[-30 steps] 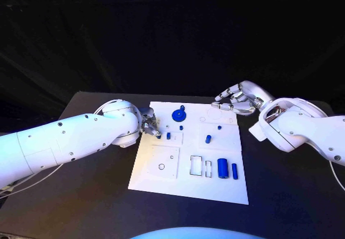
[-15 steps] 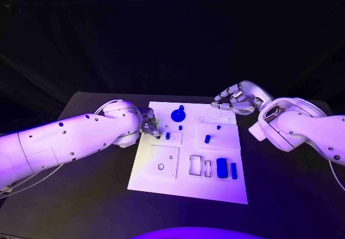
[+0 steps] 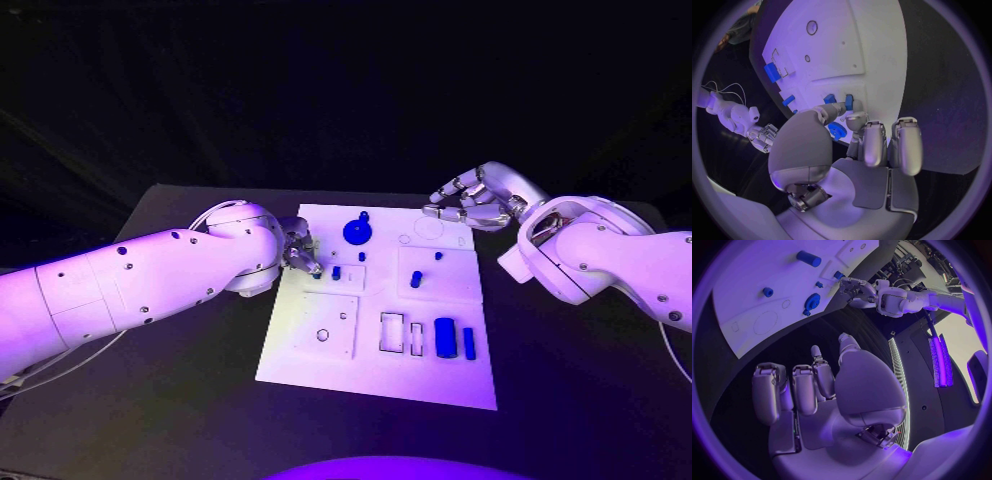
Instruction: Assemble the parts on the task board
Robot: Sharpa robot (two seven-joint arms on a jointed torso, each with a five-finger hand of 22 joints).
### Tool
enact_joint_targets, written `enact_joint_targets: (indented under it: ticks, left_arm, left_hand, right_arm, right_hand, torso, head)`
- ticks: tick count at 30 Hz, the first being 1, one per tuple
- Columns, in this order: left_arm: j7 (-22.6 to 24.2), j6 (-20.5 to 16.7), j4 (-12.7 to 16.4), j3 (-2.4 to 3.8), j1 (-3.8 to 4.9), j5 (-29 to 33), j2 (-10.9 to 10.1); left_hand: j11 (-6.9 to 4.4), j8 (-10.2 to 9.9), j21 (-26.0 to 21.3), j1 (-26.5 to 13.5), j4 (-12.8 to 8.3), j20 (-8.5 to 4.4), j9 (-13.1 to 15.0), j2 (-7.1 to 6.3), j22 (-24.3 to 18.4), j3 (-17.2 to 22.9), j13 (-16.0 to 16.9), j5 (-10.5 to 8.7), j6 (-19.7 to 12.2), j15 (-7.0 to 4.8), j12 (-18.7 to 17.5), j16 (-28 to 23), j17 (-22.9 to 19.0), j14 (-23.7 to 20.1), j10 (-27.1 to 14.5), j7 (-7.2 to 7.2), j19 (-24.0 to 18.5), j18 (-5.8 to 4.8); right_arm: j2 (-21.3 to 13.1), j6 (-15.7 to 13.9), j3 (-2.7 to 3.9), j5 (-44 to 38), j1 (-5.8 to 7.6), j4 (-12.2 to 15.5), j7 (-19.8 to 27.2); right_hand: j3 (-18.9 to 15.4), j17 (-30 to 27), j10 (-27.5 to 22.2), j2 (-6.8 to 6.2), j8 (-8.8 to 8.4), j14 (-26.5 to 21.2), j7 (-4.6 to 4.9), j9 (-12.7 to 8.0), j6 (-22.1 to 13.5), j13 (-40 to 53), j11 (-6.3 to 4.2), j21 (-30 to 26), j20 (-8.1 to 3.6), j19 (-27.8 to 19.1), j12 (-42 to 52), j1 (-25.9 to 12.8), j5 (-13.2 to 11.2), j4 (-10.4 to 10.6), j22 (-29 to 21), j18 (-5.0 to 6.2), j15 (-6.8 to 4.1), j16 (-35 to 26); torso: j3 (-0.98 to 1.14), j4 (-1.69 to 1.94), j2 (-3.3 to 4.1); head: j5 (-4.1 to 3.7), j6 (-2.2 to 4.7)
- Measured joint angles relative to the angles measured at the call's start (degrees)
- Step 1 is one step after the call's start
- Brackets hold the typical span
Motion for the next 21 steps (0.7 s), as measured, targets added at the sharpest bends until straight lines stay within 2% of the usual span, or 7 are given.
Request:
enact_joint_targets:
  ticks: [4, 8, 11, 21]
  left_arm:
    - [0.00, -0.01, -0.10, -0.02, -0.03, 0.08, 0.00]
    - [0.00, -0.01, -0.30, -0.05, -0.05, 0.26, -0.02]
    - [0.01, -0.01, -0.51, -0.10, -0.10, 0.55, -0.03]
    - [0.02, -0.15, -0.80, -0.13, -0.16, 1.47, -0.12]
  left_hand:
    - [-0.31, 0.37, 0.00, -1.45, -1.19, 0.00, 1.16, -0.48, 0.00, 0.18, 0.21, -0.28, -0.22, -0.20, 0.14, 0.00, 0.02, 0.20, 0.31, -0.22, 0.00, 0.00]
    - [-0.71, 0.57, 0.00, -2.08, 0.63, 0.00, 1.59, -0.51, -0.01, -3.54, 0.38, -0.27, -0.01, -0.20, 0.42, 0.00, 0.05, 0.20, 0.69, -0.83, 0.00, -0.01]
    - [-0.48, 0.37, 0.00, -2.35, 2.02, 0.00, 2.01, -0.35, -0.01, -6.38, 0.16, -0.27, 1.53, -0.23, 0.42, 0.00, 0.05, 0.17, 0.45, -2.36, 0.00, -0.01]
    - [-0.48, -0.28, 0.00, -2.59, 4.77, 0.00, 1.85, -0.06, -0.01, -10.83, 0.46, -0.16, 2.18, -0.40, 0.44, 0.00, 0.04, -0.01, 0.44, -2.33, 0.00, 0.00]
  right_arm:
    - [0.00, 0.00, 0.00, 0.01, 0.00, 0.00, 0.00]
    - [0.00, 0.00, 0.00, 0.01, 0.00, -0.02, 0.01]
    - [0.00, -0.01, 0.00, 0.02, 0.00, -0.03, 0.02]
    - [0.00, -0.01, 0.00, 0.03, 0.00, -0.07, 0.03]
  right_hand:
    - [-0.16, 0.01, 0.00, 0.00, 0.00, 0.00, 0.00, 0.00, 0.00, 0.00, 0.00, 0.00, 0.00, 0.00, 0.00, 0.00, 0.23, -0.16, 0.00, 0.00, 0.00, 0.00]
    - [-0.33, 0.01, 0.00, 0.00, 0.00, 0.00, 0.00, 0.00, 0.00, -0.01, 0.00, -0.23, 0.00, 0.00, 0.00, 0.00, 0.23, 0.00, -0.01, 0.00, 0.00, 0.00]
    - [-0.33, 0.00, 0.00, 0.00, 0.00, 0.00, 0.00, 0.00, 0.00, -0.01, 0.00, -0.23, 0.00, 0.00, 0.00, 0.00, 0.23, 0.00, -0.01, 0.00, 0.00, 0.00]
    - [-0.33, 0.00, 0.00, 0.00, 0.00, 0.00, 0.00, 0.01, 0.00, -0.01, 0.00, -0.22, 0.00, 0.00, 0.00, 0.00, 0.23, 0.00, -0.01, 0.00, 0.00, 0.00]
  torso:
    - [-0.01, 0.00, 0.00]
    - [-0.01, 0.00, 0.00]
    - [-0.01, -0.01, -0.01]
    - [0.01, -0.02, -0.03]
  head:
    - [0.01, 0.02]
    - [0.02, 0.02]
    - [0.02, 0.01]
    - [-0.04, -0.03]
